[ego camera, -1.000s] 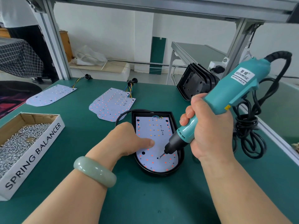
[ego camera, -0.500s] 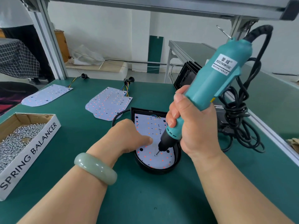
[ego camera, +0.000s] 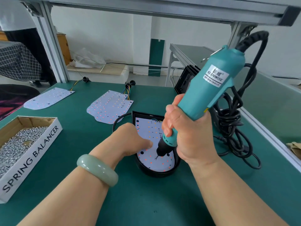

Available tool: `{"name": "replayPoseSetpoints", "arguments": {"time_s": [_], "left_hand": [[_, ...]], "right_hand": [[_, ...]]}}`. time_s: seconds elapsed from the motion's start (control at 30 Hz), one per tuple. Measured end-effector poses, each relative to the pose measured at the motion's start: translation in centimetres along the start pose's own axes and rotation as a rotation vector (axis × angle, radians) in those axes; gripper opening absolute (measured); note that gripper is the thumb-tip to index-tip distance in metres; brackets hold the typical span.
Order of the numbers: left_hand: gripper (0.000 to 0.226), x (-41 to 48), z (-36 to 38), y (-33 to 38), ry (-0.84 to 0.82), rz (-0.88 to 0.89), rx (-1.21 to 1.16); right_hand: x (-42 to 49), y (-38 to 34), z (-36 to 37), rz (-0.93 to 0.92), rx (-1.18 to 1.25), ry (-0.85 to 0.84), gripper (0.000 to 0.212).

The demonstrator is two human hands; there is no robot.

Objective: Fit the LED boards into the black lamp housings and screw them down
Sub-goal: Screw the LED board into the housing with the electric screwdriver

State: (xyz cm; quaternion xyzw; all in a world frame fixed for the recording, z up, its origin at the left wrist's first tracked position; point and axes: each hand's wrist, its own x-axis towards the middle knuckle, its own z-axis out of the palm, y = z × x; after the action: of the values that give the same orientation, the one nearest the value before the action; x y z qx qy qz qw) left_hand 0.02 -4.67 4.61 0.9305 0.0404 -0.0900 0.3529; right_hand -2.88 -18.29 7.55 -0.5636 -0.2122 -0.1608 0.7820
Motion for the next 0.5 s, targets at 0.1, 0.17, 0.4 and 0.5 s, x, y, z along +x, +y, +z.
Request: {"name": "replayPoseSetpoints", "arguments": {"time_s": [0.1, 0.17, 0.4, 0.5], "left_hand": [[0.05, 0.0, -0.1, 0.0, -0.005, -0.003, 0.002], [0.05, -0.1, -0.2, 0.0, -0.013, -0.003, 0.012], [0.047, -0.2, -0.3, 0.2, -0.01, 0.006, 0.015], [0.047, -0.1, -0.4, 0.3, -0.025, 0.003, 0.023]], "right_hand": [[0.1, -0.1, -0.3, 0.044, 0.075, 0.036, 0.031], [0.1, -0.1, -0.4, 0.046, 0.091, 0.044, 0.027], [0.4, 0.1, -1.3, 0.055, 0.211, 0.146, 0.01], [0.2, 0.0, -1.5, 0.05, 0.191, 0.159, 0.007]]}}
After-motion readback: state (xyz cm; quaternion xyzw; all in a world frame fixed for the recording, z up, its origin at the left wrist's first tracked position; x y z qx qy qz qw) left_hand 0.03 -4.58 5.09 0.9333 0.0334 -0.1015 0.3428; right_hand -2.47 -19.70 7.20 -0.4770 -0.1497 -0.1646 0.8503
